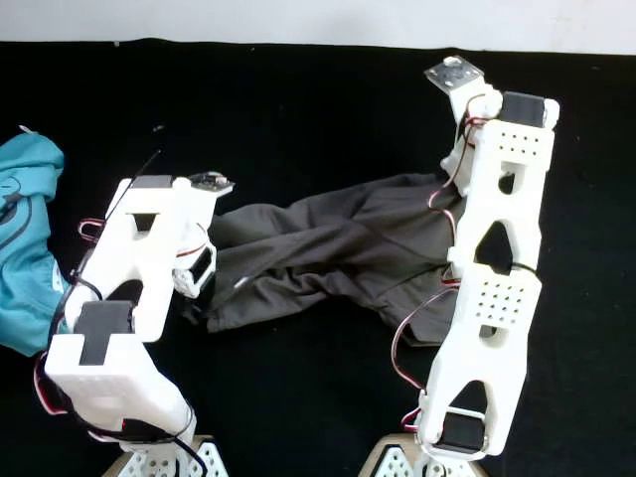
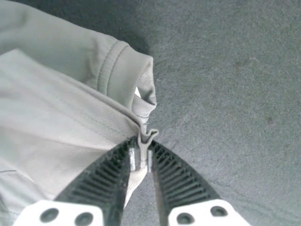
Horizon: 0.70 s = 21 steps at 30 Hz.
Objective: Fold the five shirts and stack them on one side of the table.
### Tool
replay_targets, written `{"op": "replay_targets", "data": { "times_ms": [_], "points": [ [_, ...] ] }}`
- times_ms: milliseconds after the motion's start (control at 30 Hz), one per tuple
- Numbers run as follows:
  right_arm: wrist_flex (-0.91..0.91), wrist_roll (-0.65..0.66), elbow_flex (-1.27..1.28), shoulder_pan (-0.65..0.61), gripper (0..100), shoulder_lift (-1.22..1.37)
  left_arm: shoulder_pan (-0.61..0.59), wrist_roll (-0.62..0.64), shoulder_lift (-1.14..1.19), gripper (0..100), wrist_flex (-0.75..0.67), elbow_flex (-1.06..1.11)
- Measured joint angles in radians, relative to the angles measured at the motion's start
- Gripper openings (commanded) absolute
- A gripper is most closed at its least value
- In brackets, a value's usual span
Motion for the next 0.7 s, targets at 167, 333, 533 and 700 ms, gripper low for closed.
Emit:
{"op": "replay_targets", "data": {
  "times_ms": [167,333,533,700],
  "points": [
    [0.000,0.000,0.000,0.000,0.5,0.000,0.015,0.000,0.003,1,0.000,0.000],
    [0.000,0.000,-0.018,0.025,0.5,-0.002,0.015,0.000,-0.121,1,0.025,0.000],
    [0.003,-0.026,-0.106,0.098,0.5,-0.052,0.017,0.000,-0.356,1,0.181,-0.106],
    [0.003,-0.026,-0.209,0.153,0.5,-0.055,0.055,0.054,-0.381,1,0.245,-0.230]
  ]
}}
